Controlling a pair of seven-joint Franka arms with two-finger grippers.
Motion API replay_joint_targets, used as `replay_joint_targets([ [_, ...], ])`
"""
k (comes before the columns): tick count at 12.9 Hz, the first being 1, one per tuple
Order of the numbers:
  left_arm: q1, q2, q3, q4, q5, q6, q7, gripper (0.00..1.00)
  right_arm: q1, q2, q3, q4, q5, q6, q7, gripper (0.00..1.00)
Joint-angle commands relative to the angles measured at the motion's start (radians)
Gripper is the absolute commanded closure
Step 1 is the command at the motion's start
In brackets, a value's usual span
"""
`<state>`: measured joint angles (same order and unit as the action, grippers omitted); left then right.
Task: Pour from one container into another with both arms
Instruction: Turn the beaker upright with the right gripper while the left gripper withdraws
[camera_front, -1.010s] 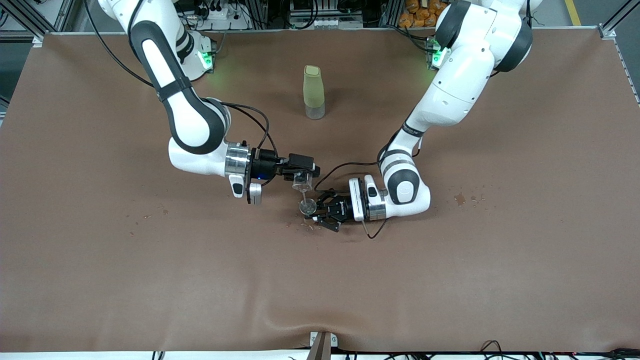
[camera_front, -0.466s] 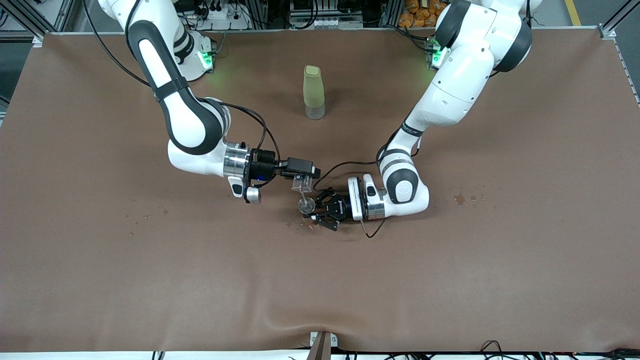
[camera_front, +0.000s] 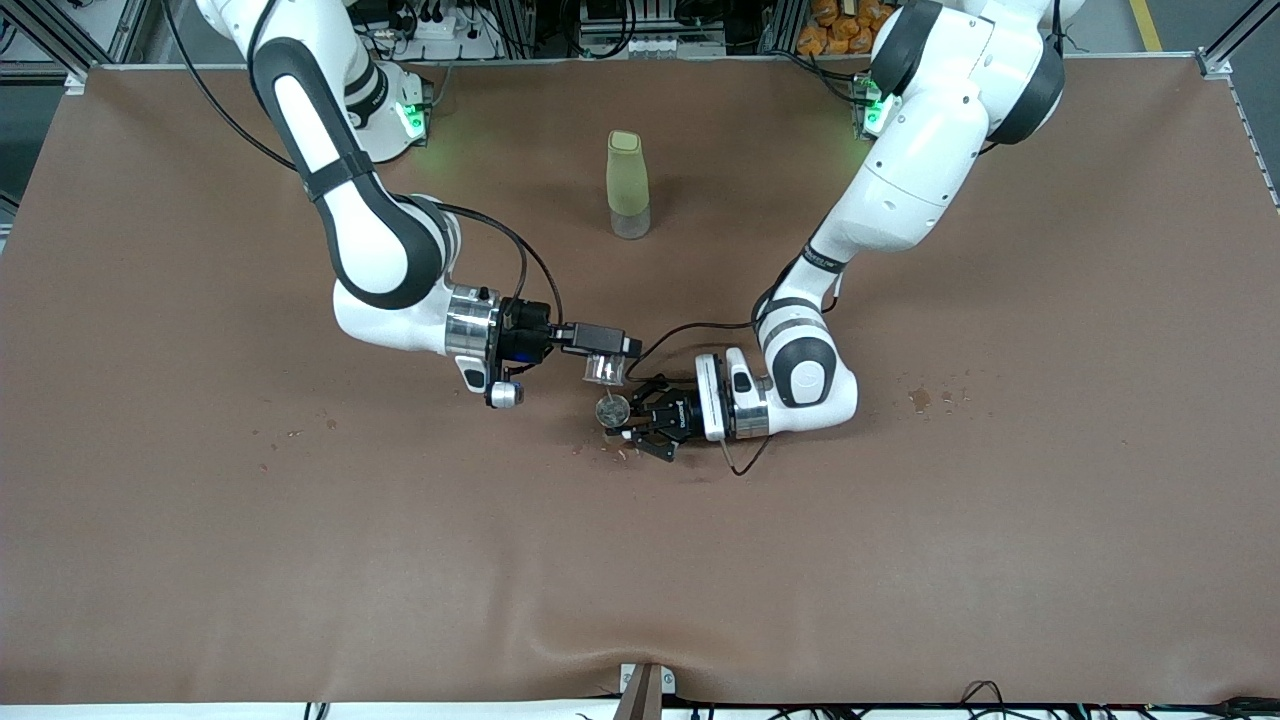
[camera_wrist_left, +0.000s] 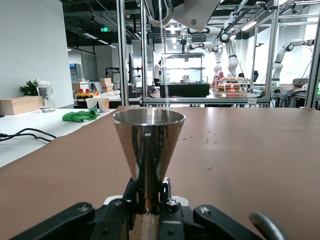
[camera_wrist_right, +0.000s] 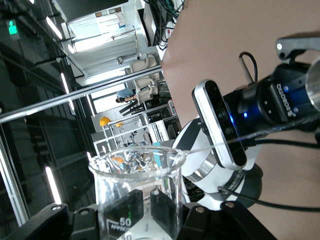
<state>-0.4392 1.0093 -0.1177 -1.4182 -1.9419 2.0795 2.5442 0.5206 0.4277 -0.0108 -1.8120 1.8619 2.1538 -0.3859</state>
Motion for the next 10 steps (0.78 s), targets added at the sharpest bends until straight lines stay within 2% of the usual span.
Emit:
replay_joint_targets([
  [1,0.025,-0.021,-0.010,-0.018,0.015,-0.009,-0.013,1.00,-0.001,0.003,0.000,0.028,0.017,0.006,0.097,1.00],
  [5,0.057,-0.028,-0.010,-0.019,0.018,-0.062,-0.019,1.00,-0.004,0.003,-0.001,0.052,0.014,0.003,0.228,1.00],
  [10,0.091,-0.026,-0.008,-0.021,0.049,-0.085,-0.019,1.00,-0.037,0.035,-0.005,0.048,-0.009,0.003,-0.152,1.00],
])
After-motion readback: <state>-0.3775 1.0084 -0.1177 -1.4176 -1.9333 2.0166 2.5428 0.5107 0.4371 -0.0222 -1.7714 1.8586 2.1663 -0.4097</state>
